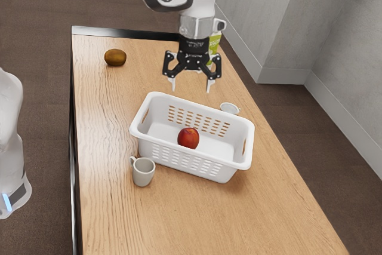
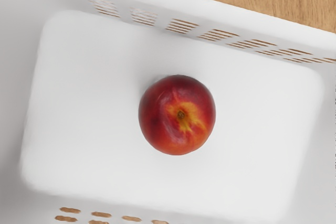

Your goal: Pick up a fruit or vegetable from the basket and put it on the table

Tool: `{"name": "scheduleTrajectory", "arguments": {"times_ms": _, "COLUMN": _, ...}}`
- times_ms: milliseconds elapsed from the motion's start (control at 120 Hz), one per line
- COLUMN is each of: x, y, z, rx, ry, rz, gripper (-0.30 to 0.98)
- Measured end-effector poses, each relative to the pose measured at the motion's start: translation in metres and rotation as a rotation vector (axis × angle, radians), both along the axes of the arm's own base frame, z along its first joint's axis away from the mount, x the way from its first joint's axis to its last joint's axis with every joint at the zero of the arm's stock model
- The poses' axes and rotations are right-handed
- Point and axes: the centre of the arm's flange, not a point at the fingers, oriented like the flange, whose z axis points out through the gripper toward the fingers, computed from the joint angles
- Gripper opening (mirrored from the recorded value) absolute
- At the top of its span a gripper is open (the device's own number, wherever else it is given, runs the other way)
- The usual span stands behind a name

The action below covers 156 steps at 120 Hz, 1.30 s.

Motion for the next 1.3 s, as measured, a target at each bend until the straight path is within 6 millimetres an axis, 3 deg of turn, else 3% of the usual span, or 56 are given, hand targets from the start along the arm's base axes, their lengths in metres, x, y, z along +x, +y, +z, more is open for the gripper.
{"name": "scheduleTrajectory", "arguments": {"times_ms": 100, "x": 0.005, "y": 0.015, "z": -0.003, "rx": 0.006, "ry": -0.014, "rz": -0.026, "gripper": 0.69}}
{"name": "scheduleTrajectory", "arguments": {"times_ms": 208, "x": 0.010, "y": -0.005, "z": -0.012, "rx": 0.012, "ry": -0.012, "rz": -0.118, "gripper": 0.69}}
{"name": "scheduleTrajectory", "arguments": {"times_ms": 475, "x": 0.014, "y": -0.010, "z": -0.074, "rx": -0.005, "ry": 0.039, "rz": -0.200, "gripper": 0.69}}
{"name": "scheduleTrajectory", "arguments": {"times_ms": 783, "x": 0.024, "y": 0.010, "z": -0.093, "rx": -0.008, "ry": 0.026, "rz": -0.217, "gripper": 0.69}}
{"name": "scheduleTrajectory", "arguments": {"times_ms": 1300, "x": 0.045, "y": -0.003, "z": -0.142, "rx": -0.039, "ry": 0.072, "rz": -0.278, "gripper": 0.69}}
